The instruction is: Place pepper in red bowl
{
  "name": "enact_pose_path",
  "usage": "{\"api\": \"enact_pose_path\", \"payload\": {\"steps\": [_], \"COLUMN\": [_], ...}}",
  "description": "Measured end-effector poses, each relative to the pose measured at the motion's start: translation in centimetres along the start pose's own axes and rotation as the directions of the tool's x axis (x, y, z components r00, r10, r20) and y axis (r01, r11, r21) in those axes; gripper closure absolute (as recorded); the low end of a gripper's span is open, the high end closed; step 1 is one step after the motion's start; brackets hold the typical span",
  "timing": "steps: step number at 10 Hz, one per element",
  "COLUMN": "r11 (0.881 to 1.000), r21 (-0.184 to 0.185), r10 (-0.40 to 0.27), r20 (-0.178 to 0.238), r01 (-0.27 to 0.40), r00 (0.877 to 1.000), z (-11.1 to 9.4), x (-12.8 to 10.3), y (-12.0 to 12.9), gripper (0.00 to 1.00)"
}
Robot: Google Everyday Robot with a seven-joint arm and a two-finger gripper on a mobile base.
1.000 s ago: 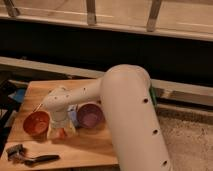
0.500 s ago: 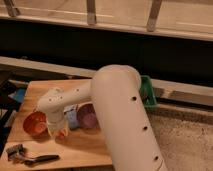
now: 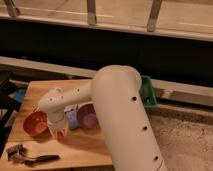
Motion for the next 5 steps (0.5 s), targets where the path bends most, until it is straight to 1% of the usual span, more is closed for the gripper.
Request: {"api": "enact_pose_path", "payload": {"steps": [1,2,3,5], "r11": [1.0,1.0,0.999,0.996], "r21": [-0.005,-0.018,-0.044,-0.086], "r10": [-0.001,0.003,0.008,-0.002], "r20": [0.004,0.02,0.056,0.115], "r01": [0.001,-0.003,-0.006,0.012], "r00": [1.0,1.0,0.998,0.993], "z": [-0.2,-0.8,-2.3,-5.8], "x": [0.1,0.1,0.1,0.1], "y": [0.1,-0.3,-1.2,-1.5], "gripper": [1.0,1.0,1.0,1.0]}}
